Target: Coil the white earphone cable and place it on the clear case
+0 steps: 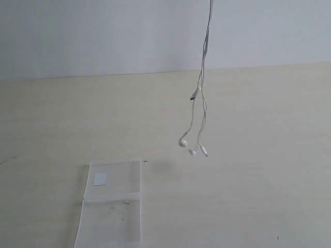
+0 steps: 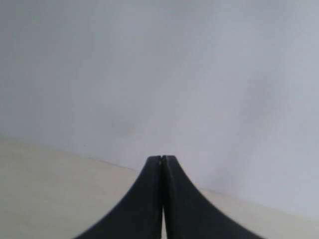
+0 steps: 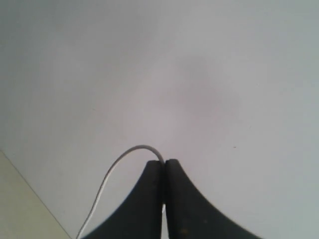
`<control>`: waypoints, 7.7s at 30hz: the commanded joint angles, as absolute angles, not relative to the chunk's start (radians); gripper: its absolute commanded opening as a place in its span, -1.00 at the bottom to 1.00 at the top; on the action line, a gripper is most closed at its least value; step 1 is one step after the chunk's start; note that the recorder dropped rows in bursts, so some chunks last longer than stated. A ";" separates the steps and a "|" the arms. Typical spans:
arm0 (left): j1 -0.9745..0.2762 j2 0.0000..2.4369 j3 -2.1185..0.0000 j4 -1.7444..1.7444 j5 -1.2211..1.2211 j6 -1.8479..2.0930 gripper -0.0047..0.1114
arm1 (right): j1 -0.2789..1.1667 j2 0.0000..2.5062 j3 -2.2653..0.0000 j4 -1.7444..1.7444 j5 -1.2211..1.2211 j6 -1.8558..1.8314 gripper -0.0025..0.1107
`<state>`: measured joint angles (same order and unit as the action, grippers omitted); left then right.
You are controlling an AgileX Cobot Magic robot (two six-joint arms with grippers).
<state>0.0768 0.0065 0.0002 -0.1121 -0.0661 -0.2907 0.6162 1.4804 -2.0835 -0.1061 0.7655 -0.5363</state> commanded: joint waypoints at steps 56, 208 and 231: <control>-0.280 1.500 -0.754 0.955 -0.735 -1.079 0.31 | 0.617 1.480 -2.081 0.055 0.679 -0.441 -0.96; -0.545 1.320 -1.108 1.673 -0.279 -1.690 -0.92 | 0.617 0.748 -0.991 -0.494 1.130 0.433 -0.96; -0.545 1.320 -1.108 1.608 -0.336 -1.760 -0.92 | 0.617 1.113 -0.337 -0.376 -0.435 0.430 -0.04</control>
<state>-0.5410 1.3273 -1.1027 1.6231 -0.3560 -1.7540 0.6162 1.0862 -0.3419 -0.3588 -0.3545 0.4367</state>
